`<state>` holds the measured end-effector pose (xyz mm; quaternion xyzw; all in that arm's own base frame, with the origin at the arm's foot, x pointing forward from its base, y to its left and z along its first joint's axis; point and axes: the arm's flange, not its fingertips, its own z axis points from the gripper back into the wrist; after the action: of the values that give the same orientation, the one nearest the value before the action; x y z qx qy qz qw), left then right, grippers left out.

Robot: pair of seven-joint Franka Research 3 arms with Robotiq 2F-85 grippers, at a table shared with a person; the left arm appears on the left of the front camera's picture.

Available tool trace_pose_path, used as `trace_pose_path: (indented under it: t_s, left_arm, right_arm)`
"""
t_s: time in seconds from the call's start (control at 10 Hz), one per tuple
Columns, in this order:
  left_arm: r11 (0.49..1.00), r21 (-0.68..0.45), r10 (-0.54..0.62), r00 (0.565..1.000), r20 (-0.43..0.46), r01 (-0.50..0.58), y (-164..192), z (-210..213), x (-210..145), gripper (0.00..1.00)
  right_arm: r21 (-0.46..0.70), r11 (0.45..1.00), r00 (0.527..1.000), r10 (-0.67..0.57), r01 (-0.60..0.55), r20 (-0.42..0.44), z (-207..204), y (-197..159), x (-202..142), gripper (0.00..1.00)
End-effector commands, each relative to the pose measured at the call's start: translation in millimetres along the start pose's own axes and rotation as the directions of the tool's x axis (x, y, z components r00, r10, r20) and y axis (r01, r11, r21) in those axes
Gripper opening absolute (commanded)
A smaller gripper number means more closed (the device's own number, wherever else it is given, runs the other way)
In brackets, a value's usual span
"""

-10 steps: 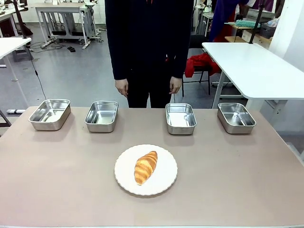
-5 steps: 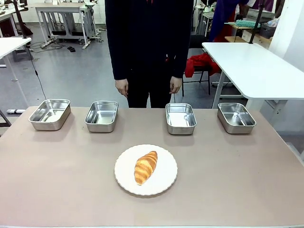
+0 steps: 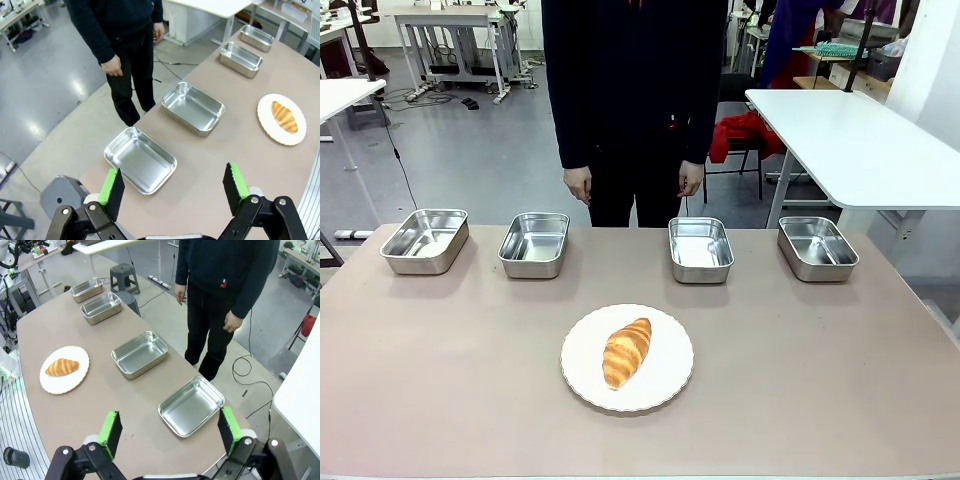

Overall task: Place the bread in the container.
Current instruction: Place the Butter Roll into the Airtight Container indicated by the human.

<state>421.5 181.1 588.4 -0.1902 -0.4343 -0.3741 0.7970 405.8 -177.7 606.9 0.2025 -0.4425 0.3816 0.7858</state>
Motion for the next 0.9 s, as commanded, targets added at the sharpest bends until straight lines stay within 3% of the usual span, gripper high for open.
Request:
trace_pose_path:
  t_s: [0.0, 0.8]
  left_arm:
    - [1.0, 0.0, -0.015, 1.0, 0.008, 0.015, -1.2, 1.2, 0.4, 1.0]
    - [1.0, 0.0, -0.015, 1.0, 0.008, 0.015, -1.2, 1.2, 0.4, 1.0]
  right_arm:
    - [0.0, 1.0, 1.0, 0.008, -0.008, 0.013, 0.0, 1.9, 1.4, 1.0]
    - [0.0, 1.0, 1.0, 0.008, -0.008, 0.013, 0.0, 1.9, 1.4, 1.0]
